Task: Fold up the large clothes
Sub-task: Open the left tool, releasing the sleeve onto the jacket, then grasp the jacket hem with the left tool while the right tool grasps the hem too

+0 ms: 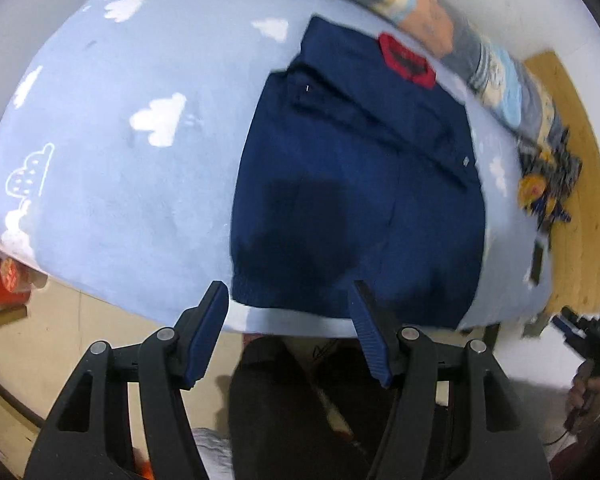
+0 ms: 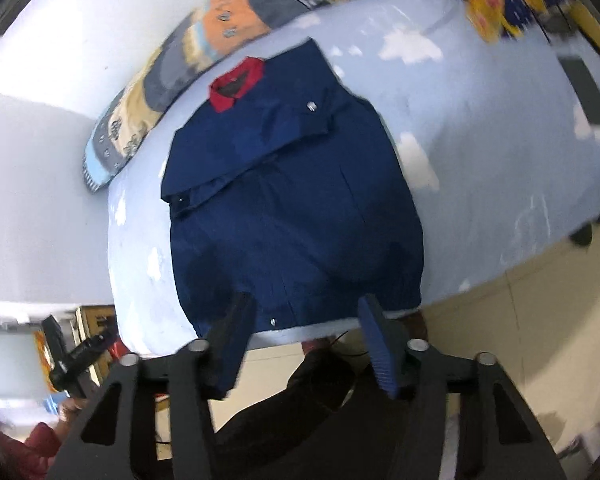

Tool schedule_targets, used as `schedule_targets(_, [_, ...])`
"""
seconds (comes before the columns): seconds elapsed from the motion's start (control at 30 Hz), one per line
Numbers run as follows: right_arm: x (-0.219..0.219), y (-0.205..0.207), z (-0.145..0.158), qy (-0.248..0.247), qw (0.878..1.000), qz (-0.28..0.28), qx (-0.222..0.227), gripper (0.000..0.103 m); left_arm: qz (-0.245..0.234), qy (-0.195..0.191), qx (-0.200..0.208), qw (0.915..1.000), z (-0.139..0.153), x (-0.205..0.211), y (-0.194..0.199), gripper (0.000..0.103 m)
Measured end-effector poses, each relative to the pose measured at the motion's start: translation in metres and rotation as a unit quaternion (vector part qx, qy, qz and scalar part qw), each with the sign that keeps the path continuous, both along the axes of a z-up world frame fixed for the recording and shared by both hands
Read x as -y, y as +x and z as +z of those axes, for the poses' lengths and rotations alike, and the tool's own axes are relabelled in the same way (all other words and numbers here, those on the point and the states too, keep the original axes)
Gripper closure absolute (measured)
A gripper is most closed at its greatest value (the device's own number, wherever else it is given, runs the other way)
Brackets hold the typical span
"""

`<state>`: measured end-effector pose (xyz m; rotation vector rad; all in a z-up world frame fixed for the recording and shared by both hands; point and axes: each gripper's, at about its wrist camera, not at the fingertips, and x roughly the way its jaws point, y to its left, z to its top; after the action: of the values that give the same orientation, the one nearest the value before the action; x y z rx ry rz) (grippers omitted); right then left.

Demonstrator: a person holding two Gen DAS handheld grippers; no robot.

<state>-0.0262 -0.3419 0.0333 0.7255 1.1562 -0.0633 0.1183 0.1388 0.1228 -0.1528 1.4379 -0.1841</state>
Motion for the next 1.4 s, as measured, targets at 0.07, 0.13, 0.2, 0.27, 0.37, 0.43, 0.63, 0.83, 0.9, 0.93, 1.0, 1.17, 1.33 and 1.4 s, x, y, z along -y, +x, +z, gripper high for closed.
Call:
schedule_targets(0.07, [-0.001, -0.007, -0.01, -0.01, 1.0, -0.014, -0.005, 0.055, -0.018, 0.003, -0.011, 0.9998, -0.017, 0.0, 0.002, 0.042])
schedule_targets(0.13, [0.001, -0.011, -0.024, -0.011, 0.999, -0.023, -0.021, 0.055, -0.024, 0.007, -0.02, 0.9995, -0.032, -0.002, 0.001, 0.042])
schedule_targets(0.2, [0.002, -0.013, -0.043, 0.002, 0.999, -0.024, -0.038, 0.055, -0.02, 0.004, -0.028, 0.9994, -0.048, 0.0, 0.001, 0.042])
schedule_targets(0.27, [0.003, -0.011, -0.062, 0.007, 0.999, -0.015, -0.051, 0.054, -0.015, 0.006, -0.031, 0.9994, -0.061, 0.001, -0.001, 0.042])
schedule_targets(0.37, [0.007, -0.006, -0.097, 0.006, 0.998, -0.007, -0.06, 0.053, -0.009, 0.009, -0.044, 0.9989, -0.086, 0.0, -0.005, 0.042])
schedule_targets(0.43, [0.012, -0.001, -0.126, 0.004, 0.997, -0.004, -0.076, 0.052, -0.009, 0.01, -0.051, 0.9986, -0.099, 0.0, -0.007, 0.042])
schedule_targets(0.63, [0.02, 0.008, -0.184, 0.002, 0.994, 0.006, -0.108, 0.053, -0.003, 0.003, -0.058, 0.9983, -0.133, -0.001, -0.009, 0.042])
schedule_targets(0.83, [0.031, 0.019, -0.203, -0.014, 0.994, 0.019, -0.111, 0.053, 0.0, 0.006, -0.06, 0.9982, -0.155, -0.007, -0.011, 0.042])
schedule_targets(0.9, [0.033, 0.021, -0.207, -0.021, 0.993, 0.029, -0.11, 0.053, -0.003, 0.011, -0.059, 0.9982, -0.161, -0.007, -0.011, 0.042])
schedule_targets(0.93, [0.035, 0.022, -0.209, -0.024, 0.993, 0.033, -0.11, 0.053, -0.005, 0.015, -0.056, 0.9983, -0.164, -0.008, -0.011, 0.042])
schedule_targets(1.0, [0.037, 0.024, -0.215, -0.025, 0.993, 0.036, -0.11, 0.053, -0.004, 0.015, -0.054, 0.9984, -0.169, -0.009, -0.01, 0.042])
schedule_targets(1.17, [0.033, 0.028, -0.225, -0.025, 0.993, 0.039, -0.108, 0.052, -0.013, 0.005, -0.053, 0.9985, -0.181, -0.008, -0.003, 0.042])
schedule_targets(1.33, [0.031, 0.036, -0.232, -0.026, 0.994, 0.041, -0.1, 0.053, -0.035, 0.01, -0.048, 0.9982, -0.192, -0.001, 0.0, 0.042])
schedule_targets(1.4, [0.032, 0.038, -0.235, -0.027, 0.994, 0.043, -0.098, 0.052, -0.038, 0.008, -0.043, 0.9983, -0.195, 0.001, 0.0, 0.042])
